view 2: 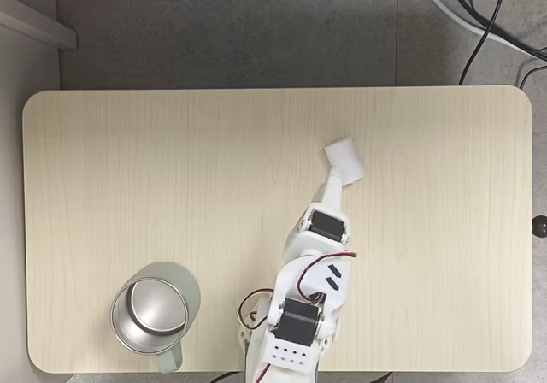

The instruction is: Grasp a dressing and put it in the cup.

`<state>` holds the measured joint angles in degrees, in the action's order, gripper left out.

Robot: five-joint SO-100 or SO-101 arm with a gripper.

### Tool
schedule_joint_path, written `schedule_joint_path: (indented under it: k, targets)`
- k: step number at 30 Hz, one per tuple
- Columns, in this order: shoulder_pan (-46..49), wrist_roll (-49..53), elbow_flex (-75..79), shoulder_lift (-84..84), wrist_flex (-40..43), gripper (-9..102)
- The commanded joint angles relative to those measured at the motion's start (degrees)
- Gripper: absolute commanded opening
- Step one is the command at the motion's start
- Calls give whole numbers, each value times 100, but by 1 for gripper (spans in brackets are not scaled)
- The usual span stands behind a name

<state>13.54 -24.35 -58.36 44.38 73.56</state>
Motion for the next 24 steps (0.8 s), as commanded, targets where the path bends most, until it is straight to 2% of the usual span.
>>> schedule_joint_path:
  k: [1, 10, 24]
  targets:
    - [149, -316, -510, 905, 132, 33]
    - [431, -800, -835, 2830, -475, 30]
    - [-79, -932, -1327, 4667, -914, 29]
